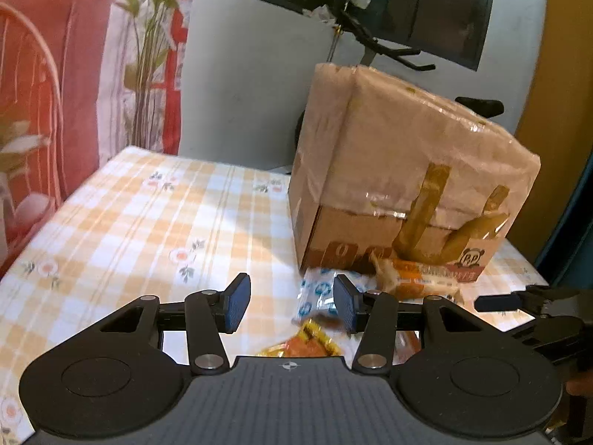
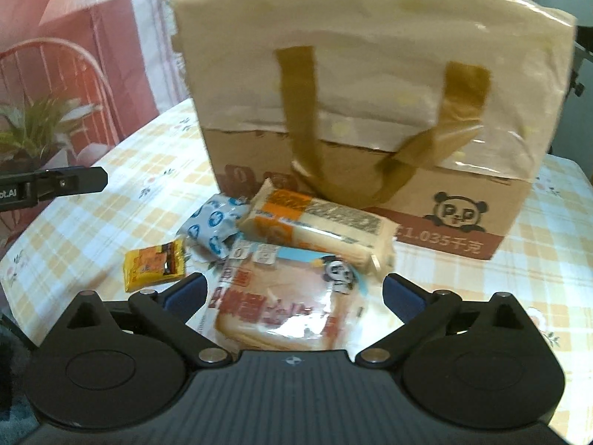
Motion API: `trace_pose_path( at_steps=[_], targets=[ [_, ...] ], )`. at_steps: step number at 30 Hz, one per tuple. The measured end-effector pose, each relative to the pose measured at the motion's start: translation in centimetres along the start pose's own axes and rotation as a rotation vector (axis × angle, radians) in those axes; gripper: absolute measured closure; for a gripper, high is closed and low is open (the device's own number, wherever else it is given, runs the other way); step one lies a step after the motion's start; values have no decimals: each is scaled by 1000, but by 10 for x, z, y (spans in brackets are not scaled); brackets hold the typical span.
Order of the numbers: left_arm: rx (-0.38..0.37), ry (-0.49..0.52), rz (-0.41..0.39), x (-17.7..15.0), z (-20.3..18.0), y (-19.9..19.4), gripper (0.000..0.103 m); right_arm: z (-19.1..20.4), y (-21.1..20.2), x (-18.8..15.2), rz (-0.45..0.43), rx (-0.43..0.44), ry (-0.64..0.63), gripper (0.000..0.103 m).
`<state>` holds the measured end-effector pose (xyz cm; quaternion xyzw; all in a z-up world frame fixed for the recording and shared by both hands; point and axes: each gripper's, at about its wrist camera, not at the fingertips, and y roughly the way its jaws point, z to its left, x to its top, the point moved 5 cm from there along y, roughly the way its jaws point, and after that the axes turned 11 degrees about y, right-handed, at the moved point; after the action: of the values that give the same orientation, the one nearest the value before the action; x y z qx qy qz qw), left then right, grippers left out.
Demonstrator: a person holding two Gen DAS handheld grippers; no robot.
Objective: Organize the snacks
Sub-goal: 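Grasp yellow snack packet with left tool while right tool grasps bread loaf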
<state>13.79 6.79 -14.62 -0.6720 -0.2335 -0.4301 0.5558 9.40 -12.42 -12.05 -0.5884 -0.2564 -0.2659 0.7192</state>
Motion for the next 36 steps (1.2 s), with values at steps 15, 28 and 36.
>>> trace_pose_path(
  at_steps=[15,28,36],
  targets=[
    [19,7,96,-26,-7,16,51,1,30,-15,36,-21,-48,2],
    [-39,159,183,-21,-16,49,45,-18,6,-23,-24,33,-46,24],
    [-115,264,282,-30,-28,77,43,-41,-6,-27,-53,15,12,24]
  ],
)
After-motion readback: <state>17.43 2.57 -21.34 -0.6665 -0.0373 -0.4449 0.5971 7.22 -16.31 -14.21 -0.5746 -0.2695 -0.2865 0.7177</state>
